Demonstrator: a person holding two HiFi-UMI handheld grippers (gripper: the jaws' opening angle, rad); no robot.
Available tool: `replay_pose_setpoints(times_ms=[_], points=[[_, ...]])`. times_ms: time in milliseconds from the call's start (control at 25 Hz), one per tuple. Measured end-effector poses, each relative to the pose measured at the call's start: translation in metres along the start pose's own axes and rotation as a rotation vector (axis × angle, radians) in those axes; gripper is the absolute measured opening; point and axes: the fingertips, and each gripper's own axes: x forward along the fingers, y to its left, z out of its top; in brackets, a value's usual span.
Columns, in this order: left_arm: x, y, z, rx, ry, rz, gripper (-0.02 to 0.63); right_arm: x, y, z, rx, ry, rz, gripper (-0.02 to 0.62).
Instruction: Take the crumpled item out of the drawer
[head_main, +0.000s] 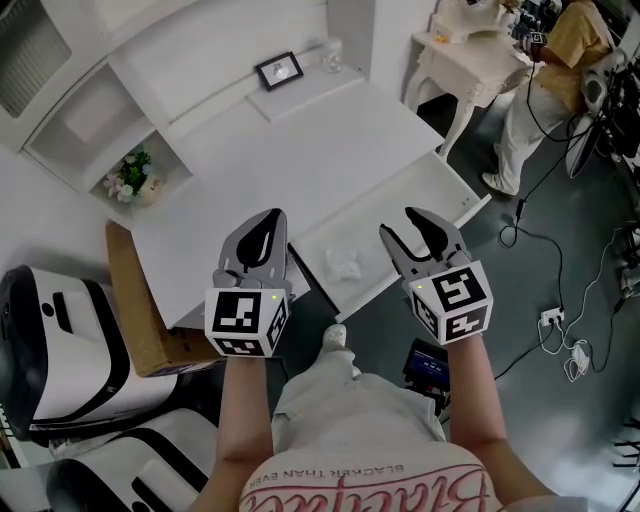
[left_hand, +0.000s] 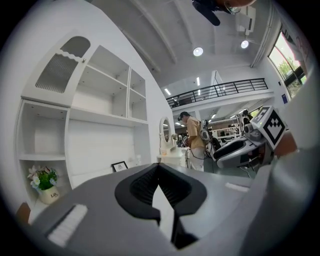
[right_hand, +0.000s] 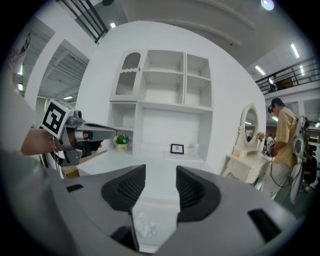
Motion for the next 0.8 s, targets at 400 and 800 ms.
replay_pose_setpoints(times_ms=[400,800], points=[[0.038,0.026,-0.045,-0.056,0.092,-0.020,0.011,0.074,0.008,-0.074,-0.013,0.253,0.142,0.170],[0.068,0.045,-0.081,-0.099,0.171,-0.038,0.011,0.132,0.028,-0.156,-0.051,0.515,0.333,0.169]])
